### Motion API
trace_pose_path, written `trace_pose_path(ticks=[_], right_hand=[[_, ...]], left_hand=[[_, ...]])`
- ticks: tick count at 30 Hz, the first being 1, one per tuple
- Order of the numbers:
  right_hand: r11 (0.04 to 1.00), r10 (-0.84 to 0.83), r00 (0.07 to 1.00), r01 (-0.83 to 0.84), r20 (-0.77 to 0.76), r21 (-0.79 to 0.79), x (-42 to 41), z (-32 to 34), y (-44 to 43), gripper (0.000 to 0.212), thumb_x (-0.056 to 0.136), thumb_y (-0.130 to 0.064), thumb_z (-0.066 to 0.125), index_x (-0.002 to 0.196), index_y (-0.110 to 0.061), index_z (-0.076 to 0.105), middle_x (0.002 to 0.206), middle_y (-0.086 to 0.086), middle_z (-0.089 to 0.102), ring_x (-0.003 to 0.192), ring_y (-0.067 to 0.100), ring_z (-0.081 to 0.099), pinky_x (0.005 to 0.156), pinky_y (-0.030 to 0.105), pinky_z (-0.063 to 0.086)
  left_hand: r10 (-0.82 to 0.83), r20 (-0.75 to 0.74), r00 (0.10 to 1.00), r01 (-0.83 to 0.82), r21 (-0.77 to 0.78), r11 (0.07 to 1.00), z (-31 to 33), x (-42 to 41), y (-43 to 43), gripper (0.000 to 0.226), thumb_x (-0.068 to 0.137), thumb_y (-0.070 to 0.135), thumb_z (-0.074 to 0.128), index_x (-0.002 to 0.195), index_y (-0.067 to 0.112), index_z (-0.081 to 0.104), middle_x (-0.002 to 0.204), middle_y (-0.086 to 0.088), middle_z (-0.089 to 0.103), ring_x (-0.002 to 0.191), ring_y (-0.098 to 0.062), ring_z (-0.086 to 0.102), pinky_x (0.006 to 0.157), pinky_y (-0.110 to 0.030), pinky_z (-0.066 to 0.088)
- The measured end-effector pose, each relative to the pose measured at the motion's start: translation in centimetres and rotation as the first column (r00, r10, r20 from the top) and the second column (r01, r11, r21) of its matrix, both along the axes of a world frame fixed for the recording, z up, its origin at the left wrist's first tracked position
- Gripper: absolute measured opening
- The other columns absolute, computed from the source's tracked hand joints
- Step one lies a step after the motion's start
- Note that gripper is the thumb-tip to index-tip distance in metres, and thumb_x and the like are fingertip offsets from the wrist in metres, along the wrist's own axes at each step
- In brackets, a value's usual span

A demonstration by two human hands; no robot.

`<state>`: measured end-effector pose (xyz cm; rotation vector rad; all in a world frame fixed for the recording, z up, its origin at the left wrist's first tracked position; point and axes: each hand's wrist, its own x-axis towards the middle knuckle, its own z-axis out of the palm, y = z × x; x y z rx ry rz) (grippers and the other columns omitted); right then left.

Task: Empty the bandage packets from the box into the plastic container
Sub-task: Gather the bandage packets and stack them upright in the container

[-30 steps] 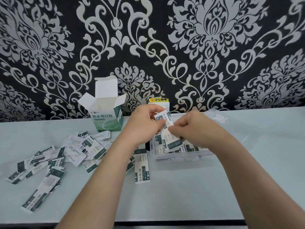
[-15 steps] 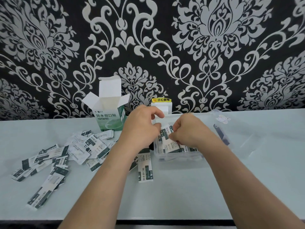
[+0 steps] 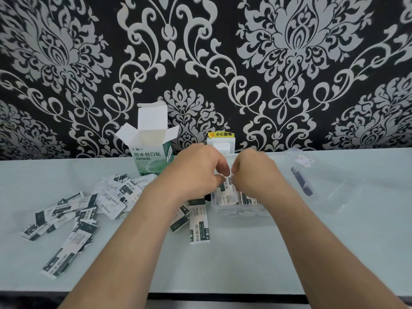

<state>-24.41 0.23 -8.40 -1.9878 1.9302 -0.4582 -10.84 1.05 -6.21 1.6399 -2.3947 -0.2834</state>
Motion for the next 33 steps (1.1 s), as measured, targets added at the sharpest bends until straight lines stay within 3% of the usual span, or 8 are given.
trace_pose_path(ticks=[7, 13, 17, 19, 23, 27, 29, 33], right_hand=[[0.981, 0.080, 0.992, -0.096, 0.096, 0.170, -2.3, 0.8, 0.3, 0.028, 0.077, 0.004, 0.053, 0.061, -0.017, 0.063, 0.066, 0.005, 0.069, 0.058, 0.018, 0.063, 0.052, 0.023, 0.047], [0.980, 0.084, 0.992, -0.099, 0.090, 0.173, -3.0, 0.0, -0.2, 0.020, 0.076, 0.005, 0.053, 0.085, -0.008, 0.065, 0.075, 0.011, 0.071, 0.075, 0.028, 0.070, 0.070, 0.039, 0.060], [0.975, 0.086, 0.987, -0.112, 0.137, 0.193, -3.1, 0.0, -0.5, 0.020, 0.079, 0.006, 0.055, 0.092, -0.005, 0.066, 0.079, 0.015, 0.073, 0.080, 0.030, 0.071, 0.073, 0.040, 0.059], [0.970, 0.076, 0.980, -0.115, 0.181, 0.213, -3.2, 0.2, -0.5, 0.020, 0.081, 0.006, 0.057, 0.096, -0.002, 0.066, 0.080, 0.016, 0.074, 0.080, 0.030, 0.071, 0.076, 0.039, 0.059], [0.970, 0.090, 0.979, -0.127, 0.181, 0.206, -3.2, 0.7, -0.2, 0.024, 0.082, 0.006, 0.054, 0.101, 0.000, 0.067, 0.076, 0.015, 0.070, 0.070, 0.025, 0.063, 0.056, 0.029, 0.048], [0.981, 0.077, 0.990, -0.096, 0.116, 0.169, -3.1, 0.9, -0.1, 0.024, 0.086, 0.000, 0.050, 0.108, -0.004, 0.060, 0.096, 0.014, 0.067, 0.088, 0.030, 0.067, 0.075, 0.036, 0.053], [0.982, 0.073, 0.994, -0.086, 0.080, 0.171, -3.1, 0.8, 0.0, 0.023, 0.088, -0.003, 0.047, 0.108, -0.006, 0.057, 0.101, 0.013, 0.066, 0.091, 0.030, 0.067, 0.082, 0.038, 0.055], [0.978, 0.064, 0.998, -0.069, 0.029, 0.195, -2.9, 0.7, 0.2, 0.024, 0.088, -0.005, 0.045, 0.109, -0.006, 0.056, 0.100, 0.012, 0.068, 0.085, 0.029, 0.069, 0.080, 0.037, 0.057]], left_hand=[[-0.283, 0.467, 0.838, 0.189, 0.237, 0.953, 1.7, -4.1, -1.3, 0.029, 0.074, 0.044, 0.077, 0.096, 0.029, 0.065, 0.074, 0.016, 0.058, 0.087, -0.012, 0.055, 0.087, -0.036, 0.035], [-0.350, 0.636, 0.688, 0.141, 0.355, 0.924, 1.5, -6.5, -1.7, 0.041, 0.074, 0.050, 0.076, 0.070, 0.032, 0.040, 0.073, 0.016, 0.045, 0.084, -0.018, 0.049, 0.082, -0.031, 0.033], [-0.421, 0.701, 0.576, 0.145, 0.419, 0.896, 1.3, -7.1, -1.7, 0.038, 0.085, 0.044, 0.066, 0.120, 0.033, 0.054, 0.096, 0.014, 0.052, 0.100, -0.019, 0.049, 0.094, -0.038, 0.039], [-0.451, 0.745, 0.491, 0.147, 0.440, 0.886, 1.2, -7.2, -1.4, 0.055, 0.091, 0.032, 0.059, 0.142, 0.032, 0.039, 0.114, 0.010, 0.049, 0.113, -0.019, 0.045, 0.106, -0.043, 0.033], [-0.448, 0.759, 0.472, 0.177, 0.416, 0.892, 0.7, -7.1, -1.0, 0.069, 0.088, 0.014, 0.057, 0.148, 0.030, 0.028, 0.146, 0.003, 0.041, 0.130, -0.020, 0.041, 0.113, -0.045, 0.022], [-0.438, 0.761, 0.479, 0.153, 0.419, 0.895, 1.0, -7.3, -0.6, 0.062, 0.090, 0.013, 0.055, 0.145, 0.028, 0.032, 0.108, 0.009, 0.054, 0.090, -0.015, 0.039, 0.109, -0.043, 0.027], [-0.434, 0.766, 0.475, 0.163, 0.408, 0.898, 0.9, -7.4, -0.5, 0.056, 0.091, 0.015, 0.053, 0.142, 0.029, 0.035, 0.078, 0.012, 0.039, 0.068, -0.013, 0.036, 0.105, -0.041, 0.030], [-0.421, 0.768, 0.483, 0.162, 0.394, 0.905, 0.2, -7.1, -0.8, 0.064, 0.090, 0.008, 0.050, 0.146, 0.033, 0.031, 0.076, 0.012, 0.031, 0.078, -0.016, 0.039, 0.115, -0.045, 0.016]])
